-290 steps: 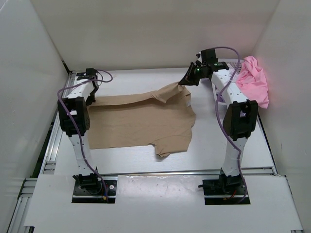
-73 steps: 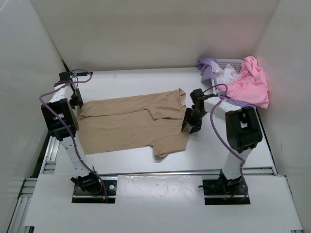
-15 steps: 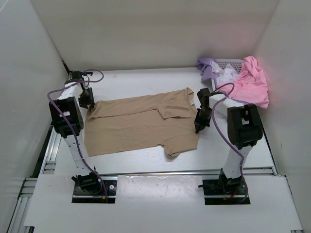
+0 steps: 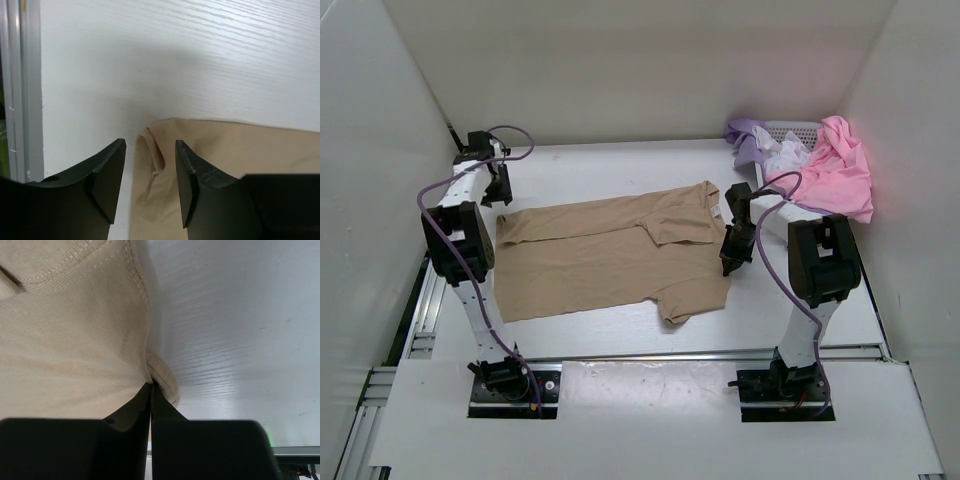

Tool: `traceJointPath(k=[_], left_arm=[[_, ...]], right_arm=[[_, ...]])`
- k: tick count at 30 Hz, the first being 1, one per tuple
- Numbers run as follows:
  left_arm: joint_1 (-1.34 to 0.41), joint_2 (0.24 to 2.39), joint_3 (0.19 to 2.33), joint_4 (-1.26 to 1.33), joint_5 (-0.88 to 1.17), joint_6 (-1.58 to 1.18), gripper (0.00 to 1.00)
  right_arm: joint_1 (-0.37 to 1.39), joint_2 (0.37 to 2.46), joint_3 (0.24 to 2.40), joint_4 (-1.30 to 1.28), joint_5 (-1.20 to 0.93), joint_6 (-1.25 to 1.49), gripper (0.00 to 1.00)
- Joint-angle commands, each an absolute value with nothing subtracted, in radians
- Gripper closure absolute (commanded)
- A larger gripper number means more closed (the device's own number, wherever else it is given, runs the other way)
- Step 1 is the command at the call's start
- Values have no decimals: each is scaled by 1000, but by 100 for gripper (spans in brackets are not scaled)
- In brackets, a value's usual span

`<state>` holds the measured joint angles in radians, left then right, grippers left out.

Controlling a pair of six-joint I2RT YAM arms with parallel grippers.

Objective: Fold and stack the t-shirts
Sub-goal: Fold the flattened tshirt in 1/3 of the way

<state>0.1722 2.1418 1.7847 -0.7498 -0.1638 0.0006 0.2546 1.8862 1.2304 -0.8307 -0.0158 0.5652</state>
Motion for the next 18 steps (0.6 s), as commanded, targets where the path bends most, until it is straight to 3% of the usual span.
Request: traceJointPath(k=[1, 4, 12, 18], left_arm=[[195, 2037, 1761, -765, -54, 0, 46], [219, 2060, 1756, -833, 96, 0, 51], [252, 2250, 1879, -931, 32, 0, 53], [252, 2226, 1882, -940, 83, 0, 53]], right_arm=[[255, 1845, 1243, -861, -6, 540, 100], [264, 1845, 1243, -851, -6, 522, 100], [273, 1827, 1232, -810, -15, 512, 100], [273, 1827, 1181, -801, -6, 502, 100]])
